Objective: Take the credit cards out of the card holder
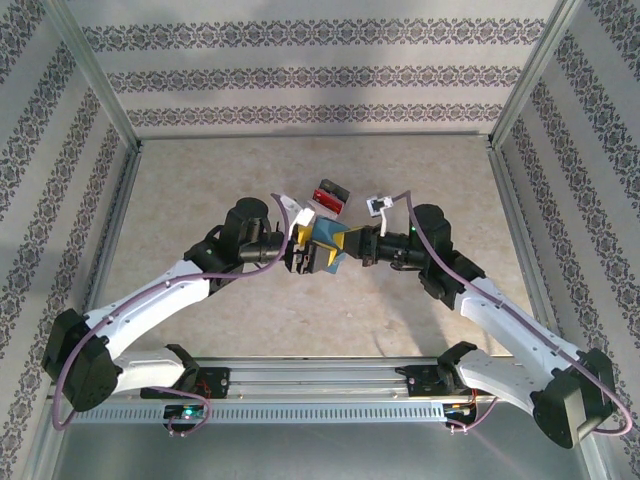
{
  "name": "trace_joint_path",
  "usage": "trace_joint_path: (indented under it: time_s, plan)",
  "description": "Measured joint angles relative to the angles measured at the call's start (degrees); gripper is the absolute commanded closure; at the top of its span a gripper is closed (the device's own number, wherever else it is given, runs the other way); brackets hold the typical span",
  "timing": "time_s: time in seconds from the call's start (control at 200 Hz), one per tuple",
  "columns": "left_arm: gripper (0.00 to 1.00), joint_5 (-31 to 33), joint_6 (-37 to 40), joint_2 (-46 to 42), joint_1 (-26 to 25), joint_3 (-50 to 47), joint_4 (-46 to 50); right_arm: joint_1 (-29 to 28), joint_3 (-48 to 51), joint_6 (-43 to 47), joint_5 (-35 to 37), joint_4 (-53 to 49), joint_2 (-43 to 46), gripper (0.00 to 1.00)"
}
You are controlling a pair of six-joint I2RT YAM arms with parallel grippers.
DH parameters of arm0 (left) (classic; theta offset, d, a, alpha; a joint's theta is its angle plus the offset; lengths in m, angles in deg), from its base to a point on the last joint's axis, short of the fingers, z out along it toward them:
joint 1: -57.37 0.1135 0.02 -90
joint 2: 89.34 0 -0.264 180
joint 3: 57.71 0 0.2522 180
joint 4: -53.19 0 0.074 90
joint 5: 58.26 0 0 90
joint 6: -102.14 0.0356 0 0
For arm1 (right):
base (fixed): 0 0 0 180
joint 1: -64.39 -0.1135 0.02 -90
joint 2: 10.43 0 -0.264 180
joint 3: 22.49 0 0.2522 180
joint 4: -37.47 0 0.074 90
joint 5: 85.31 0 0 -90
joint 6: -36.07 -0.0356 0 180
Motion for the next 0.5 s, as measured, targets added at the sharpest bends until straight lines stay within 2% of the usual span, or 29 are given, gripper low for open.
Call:
trace_joint_path:
  time_s: [0.16,0.5]
  plan:
    - [0.42,-0.6,-0.7,1.6,-0.3,0.0,-1.0,-0.2,-1.1,0.0,0.0,0.1,-1.0,0.97]
    - [0.55,-0.9,-1.0,-0.1,-0.2,-0.7,-3.1,2.0,-0.7,-0.7,-1.8,1.4,1.0,0.94]
